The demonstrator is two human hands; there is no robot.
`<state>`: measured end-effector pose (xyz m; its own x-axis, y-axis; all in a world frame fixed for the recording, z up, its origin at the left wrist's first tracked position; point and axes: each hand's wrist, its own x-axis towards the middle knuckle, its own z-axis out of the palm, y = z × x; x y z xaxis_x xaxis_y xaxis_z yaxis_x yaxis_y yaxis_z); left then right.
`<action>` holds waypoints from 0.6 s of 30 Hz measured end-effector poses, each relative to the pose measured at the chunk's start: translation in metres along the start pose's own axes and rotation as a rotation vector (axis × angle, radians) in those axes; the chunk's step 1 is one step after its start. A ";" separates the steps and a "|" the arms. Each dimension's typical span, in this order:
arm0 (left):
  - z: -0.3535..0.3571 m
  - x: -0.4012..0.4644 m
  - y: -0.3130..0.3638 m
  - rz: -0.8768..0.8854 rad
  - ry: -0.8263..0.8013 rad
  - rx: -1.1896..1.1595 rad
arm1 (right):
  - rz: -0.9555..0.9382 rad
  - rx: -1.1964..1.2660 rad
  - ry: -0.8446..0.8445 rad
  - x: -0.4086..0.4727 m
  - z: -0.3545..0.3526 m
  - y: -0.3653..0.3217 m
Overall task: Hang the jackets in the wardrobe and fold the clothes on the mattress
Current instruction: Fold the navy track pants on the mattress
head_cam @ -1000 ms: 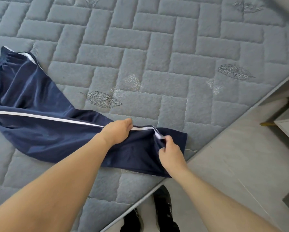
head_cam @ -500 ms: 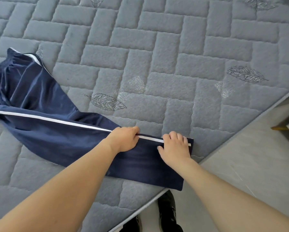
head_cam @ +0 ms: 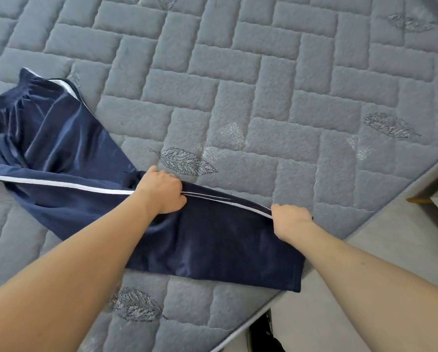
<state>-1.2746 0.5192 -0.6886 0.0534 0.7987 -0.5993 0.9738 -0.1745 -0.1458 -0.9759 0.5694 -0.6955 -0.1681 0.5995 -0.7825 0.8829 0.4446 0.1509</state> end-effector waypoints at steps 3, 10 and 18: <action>0.002 0.004 -0.004 0.032 -0.007 0.008 | 0.098 0.106 -0.133 0.005 -0.009 0.002; 0.015 0.024 0.009 -0.055 0.008 -0.240 | 0.165 0.041 -0.251 0.011 -0.024 0.005; 0.012 0.014 0.008 -0.150 0.194 -0.379 | -0.222 0.291 0.164 0.025 -0.042 -0.074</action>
<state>-1.2691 0.5223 -0.7078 -0.0894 0.8985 -0.4297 0.9842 0.1458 0.1002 -1.0637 0.5795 -0.7011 -0.4153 0.6191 -0.6665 0.9008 0.3820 -0.2065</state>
